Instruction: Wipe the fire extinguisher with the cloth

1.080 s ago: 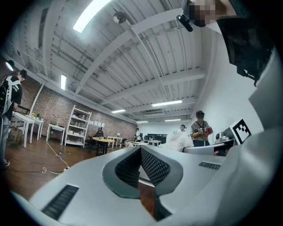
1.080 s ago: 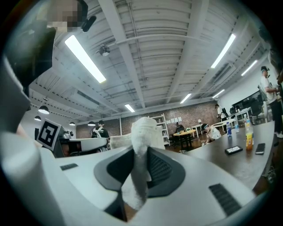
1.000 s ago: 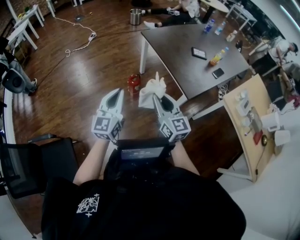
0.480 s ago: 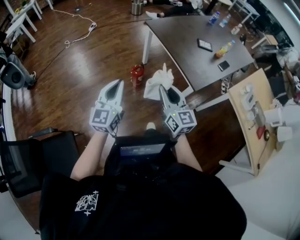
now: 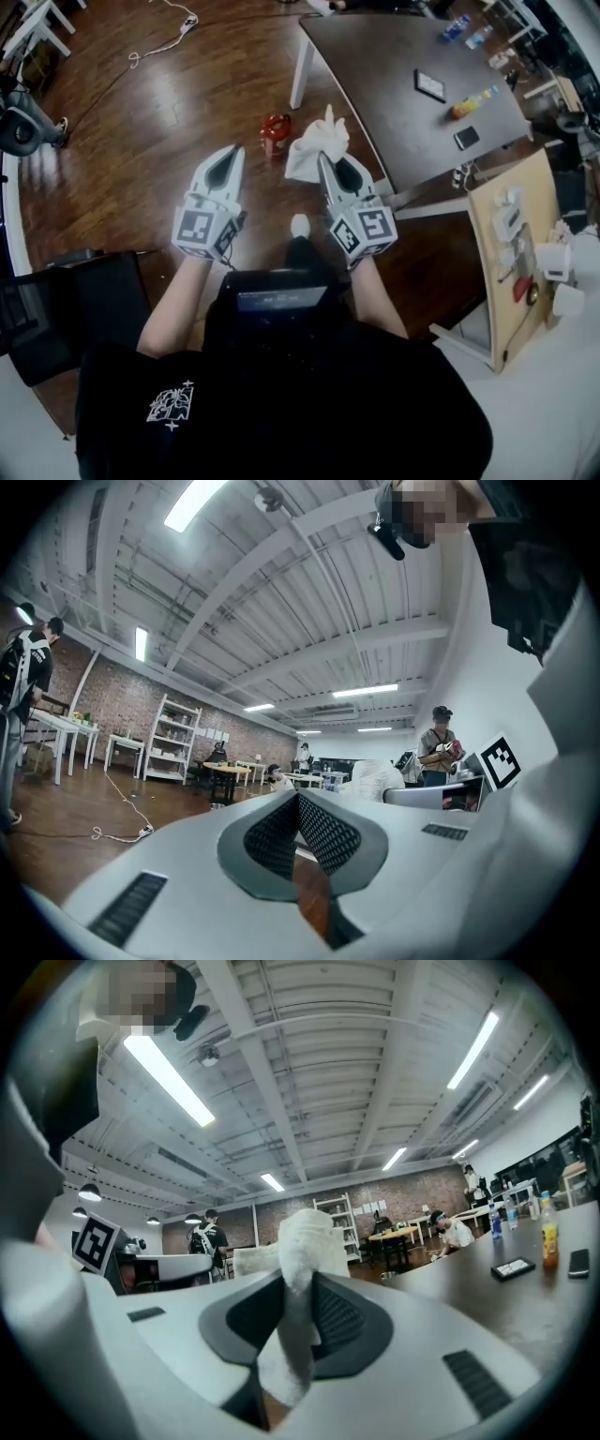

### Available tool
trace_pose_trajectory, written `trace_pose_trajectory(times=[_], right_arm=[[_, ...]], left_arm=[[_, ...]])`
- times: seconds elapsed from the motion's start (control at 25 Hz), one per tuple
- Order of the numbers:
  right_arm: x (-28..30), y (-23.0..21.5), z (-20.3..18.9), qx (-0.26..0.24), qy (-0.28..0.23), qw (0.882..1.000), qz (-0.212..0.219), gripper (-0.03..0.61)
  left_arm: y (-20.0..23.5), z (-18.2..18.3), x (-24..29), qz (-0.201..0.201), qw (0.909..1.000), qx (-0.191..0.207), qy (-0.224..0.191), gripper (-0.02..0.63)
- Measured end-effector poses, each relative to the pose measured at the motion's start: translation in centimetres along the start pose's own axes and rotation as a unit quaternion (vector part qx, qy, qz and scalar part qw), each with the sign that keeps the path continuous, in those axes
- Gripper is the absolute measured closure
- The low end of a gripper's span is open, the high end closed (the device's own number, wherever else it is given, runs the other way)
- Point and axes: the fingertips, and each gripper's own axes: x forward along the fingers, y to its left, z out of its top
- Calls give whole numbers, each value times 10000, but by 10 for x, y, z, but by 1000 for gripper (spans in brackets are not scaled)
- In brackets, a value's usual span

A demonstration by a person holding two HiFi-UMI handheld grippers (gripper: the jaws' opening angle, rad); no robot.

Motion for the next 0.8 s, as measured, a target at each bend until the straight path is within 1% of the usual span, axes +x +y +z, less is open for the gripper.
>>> trace_pose_trajectory(times=[0.08, 0.16, 0.28, 0.44, 0.52, 0.8], right_arm=[[17, -22, -11, -72, 36, 9999, 82, 480], [35, -45, -29, -140, 48, 9998, 162, 480], [59, -80, -72, -145, 65, 9996, 229, 480], [95, -123, -149, -23, 117, 9994, 326, 480], [110, -140, -189, -48, 132, 9992, 378, 480], [171, -201, -344, -169, 118, 9982, 568, 479]], left_arm=[[5, -15, 23, 16, 10000, 12, 28, 612], [14, -37, 45, 29, 10000, 70, 61, 612], [33, -85, 74, 91, 9999, 52, 59, 612], [63, -163, 100, 212, 9996, 56, 151, 612], [77, -206, 108, 268, 9994, 49, 228, 612], [123, -356, 135, 425, 9990, 49, 138, 612]])
